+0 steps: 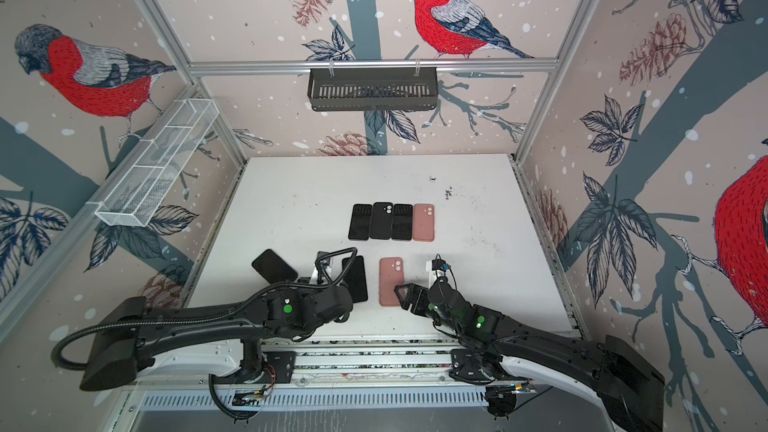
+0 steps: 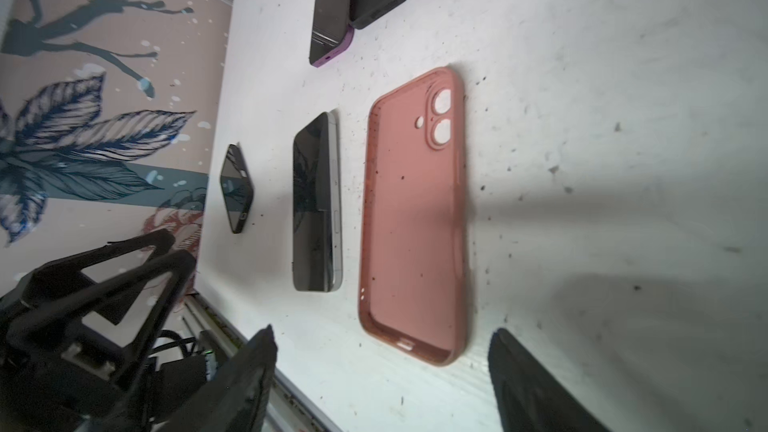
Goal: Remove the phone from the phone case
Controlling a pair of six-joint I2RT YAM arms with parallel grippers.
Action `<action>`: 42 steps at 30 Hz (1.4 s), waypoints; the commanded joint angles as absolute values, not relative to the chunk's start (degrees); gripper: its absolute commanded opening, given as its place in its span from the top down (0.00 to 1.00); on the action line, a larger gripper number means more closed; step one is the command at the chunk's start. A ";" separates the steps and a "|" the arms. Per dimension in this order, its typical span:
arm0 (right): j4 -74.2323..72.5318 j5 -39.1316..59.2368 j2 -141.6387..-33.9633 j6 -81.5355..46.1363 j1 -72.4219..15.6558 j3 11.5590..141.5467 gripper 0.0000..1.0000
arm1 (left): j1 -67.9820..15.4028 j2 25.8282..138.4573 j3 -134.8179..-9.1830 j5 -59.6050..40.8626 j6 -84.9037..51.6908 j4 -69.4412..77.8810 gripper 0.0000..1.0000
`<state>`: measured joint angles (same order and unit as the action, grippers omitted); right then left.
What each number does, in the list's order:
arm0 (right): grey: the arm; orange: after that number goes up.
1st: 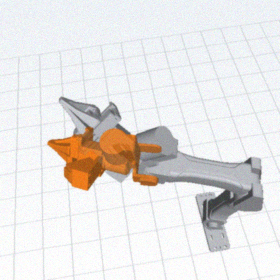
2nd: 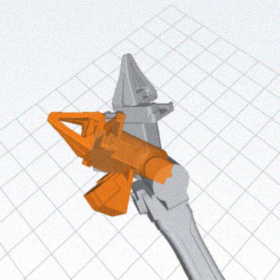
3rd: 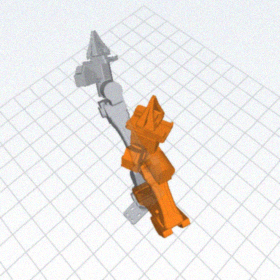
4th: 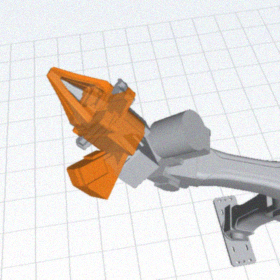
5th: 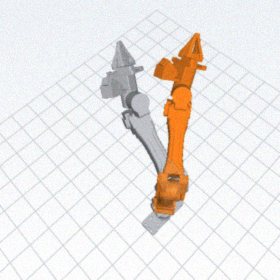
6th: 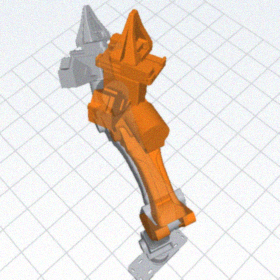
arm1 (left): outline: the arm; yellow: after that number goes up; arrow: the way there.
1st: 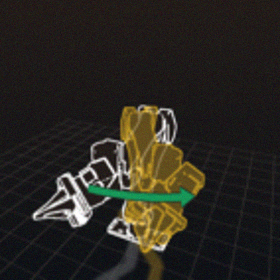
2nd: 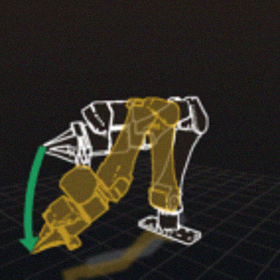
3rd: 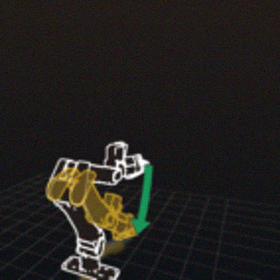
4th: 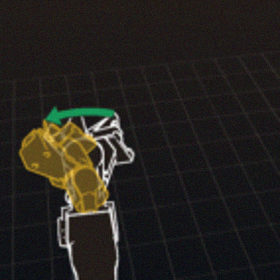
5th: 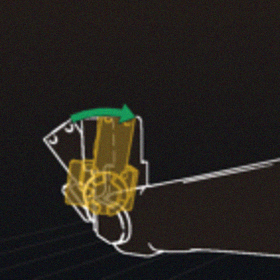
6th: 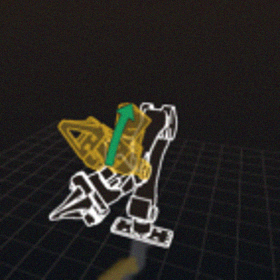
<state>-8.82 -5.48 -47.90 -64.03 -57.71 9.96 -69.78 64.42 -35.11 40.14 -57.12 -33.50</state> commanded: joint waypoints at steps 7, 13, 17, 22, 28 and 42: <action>-3.26 -4.04 -65.65 -49.01 -53.35 20.75 0.60 | -59.86 66.73 -32.03 35.03 -60.33 -28.44 0.63; -5.13 -3.64 -71.54 -47.38 -52.78 22.57 0.66 | -56.65 70.57 -30.69 31.93 -56.02 -20.92 0.75; -4.97 -4.37 -74.43 -46.80 -52.75 23.29 0.67 | -56.43 74.02 -31.93 30.78 -53.49 -17.28 0.80; -5.71 -4.13 -75.72 -46.19 -52.82 23.88 0.72 | -55.74 80.15 -34.70 30.53 -52.49 -15.55 0.88; -6.27 -3.80 -77.77 -45.62 -53.25 24.78 0.75 | -55.16 86.82 -38.46 32.84 -52.21 -17.50 0.98; -9.48 -3.32 -83.79 -47.48 -55.23 27.80 0.79 | -54.31 92.18 -40.89 30.78 -47.22 -9.94 1.00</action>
